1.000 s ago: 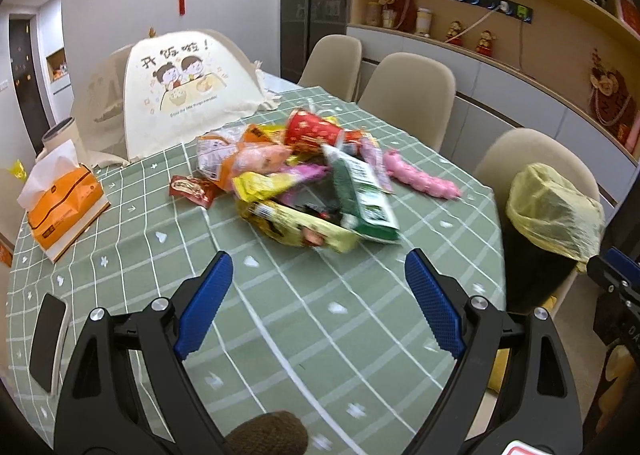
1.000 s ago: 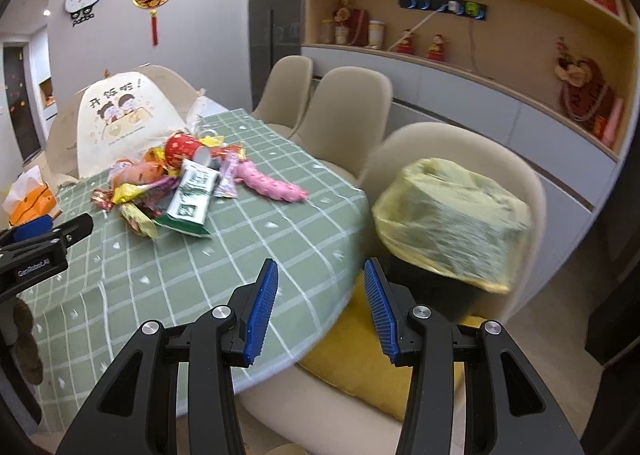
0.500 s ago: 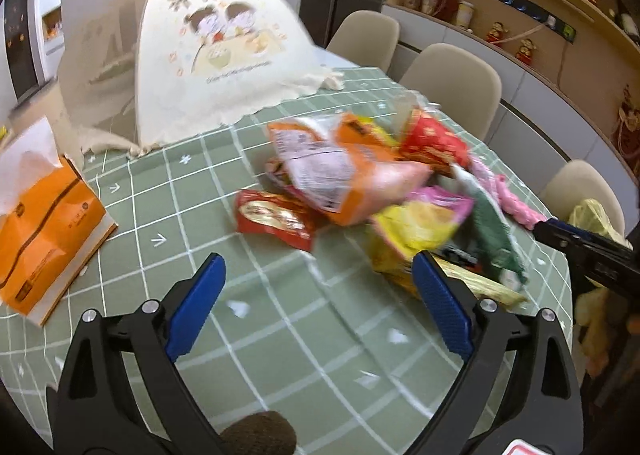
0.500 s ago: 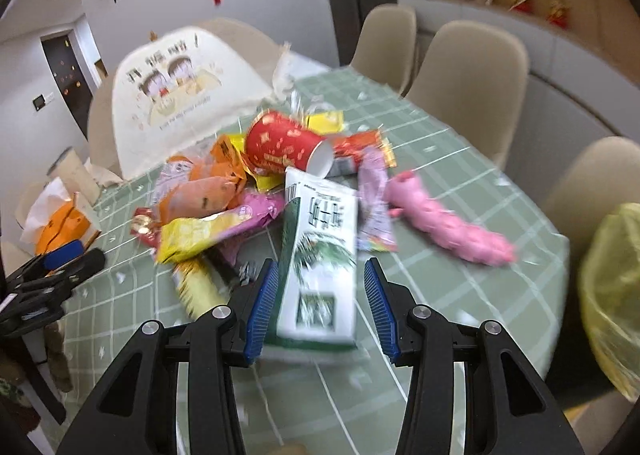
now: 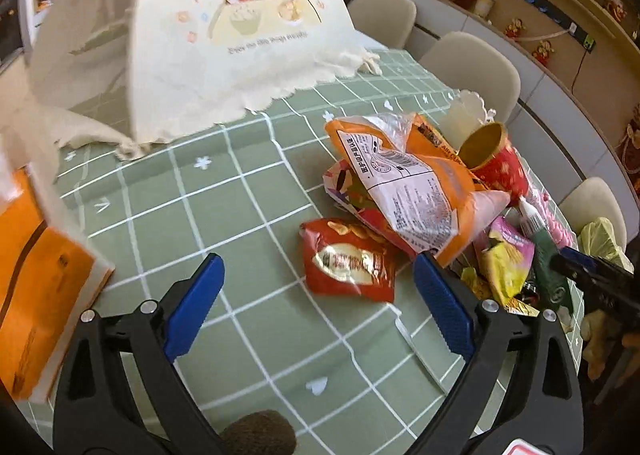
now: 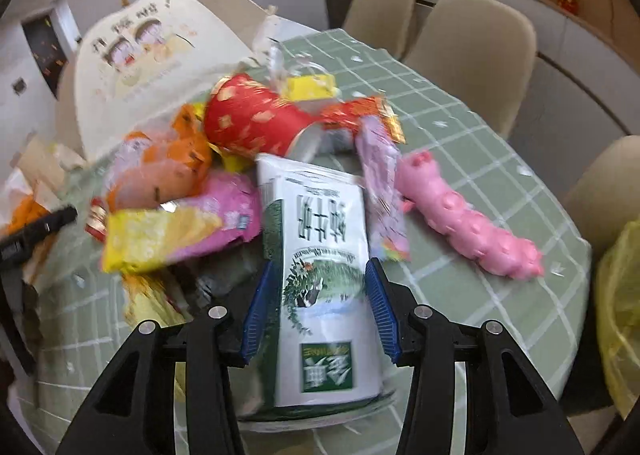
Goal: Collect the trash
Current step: 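Reach the right tool to the white milk carton and close on it, then lift the milk carton with the right tool while the left tool grasps the gold snack wrapper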
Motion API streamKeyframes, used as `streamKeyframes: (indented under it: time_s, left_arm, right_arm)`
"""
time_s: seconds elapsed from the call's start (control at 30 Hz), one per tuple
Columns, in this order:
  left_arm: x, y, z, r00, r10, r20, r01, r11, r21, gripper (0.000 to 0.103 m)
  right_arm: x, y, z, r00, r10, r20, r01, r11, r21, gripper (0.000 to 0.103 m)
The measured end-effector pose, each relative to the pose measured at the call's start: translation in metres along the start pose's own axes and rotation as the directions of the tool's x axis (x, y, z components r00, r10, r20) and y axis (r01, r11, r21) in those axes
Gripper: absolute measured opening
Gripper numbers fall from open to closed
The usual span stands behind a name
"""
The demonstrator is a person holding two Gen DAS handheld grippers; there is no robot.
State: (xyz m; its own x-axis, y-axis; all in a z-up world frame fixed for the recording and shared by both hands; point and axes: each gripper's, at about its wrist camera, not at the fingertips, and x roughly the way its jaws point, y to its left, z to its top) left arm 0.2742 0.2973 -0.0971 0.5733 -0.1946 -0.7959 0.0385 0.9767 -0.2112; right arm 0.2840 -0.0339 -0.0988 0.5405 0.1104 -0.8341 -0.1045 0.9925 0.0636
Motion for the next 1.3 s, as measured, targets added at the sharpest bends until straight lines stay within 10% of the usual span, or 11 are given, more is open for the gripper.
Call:
streamKeyframes:
  time_s: [0.17,0.6,1.3]
  left_arm:
    - [0.020,-0.001,0.011,0.998,-0.015,-0.055,0.016,1.000,0.015,0.086]
    - [0.025,-0.013,0.015,0.979,-0.176,-0.100,0.167,0.982,-0.091,0.020]
    - [-0.096,-0.104,-0.019,0.995,-0.098,0.013,0.099,0.994,-0.043,0.005]
  right_arm:
    - [-0.025,-0.010,-0.015,0.999,-0.021,0.043,0.020,0.999,0.025,0.044]
    - [-0.044,-0.022,-0.016,0.997,0.054,0.056,-0.053,0.998,-0.026,0.044]
    - [0.012,-0.038,-0.002,0.975,0.203,-0.092,-0.208,0.977,-0.046,0.044]
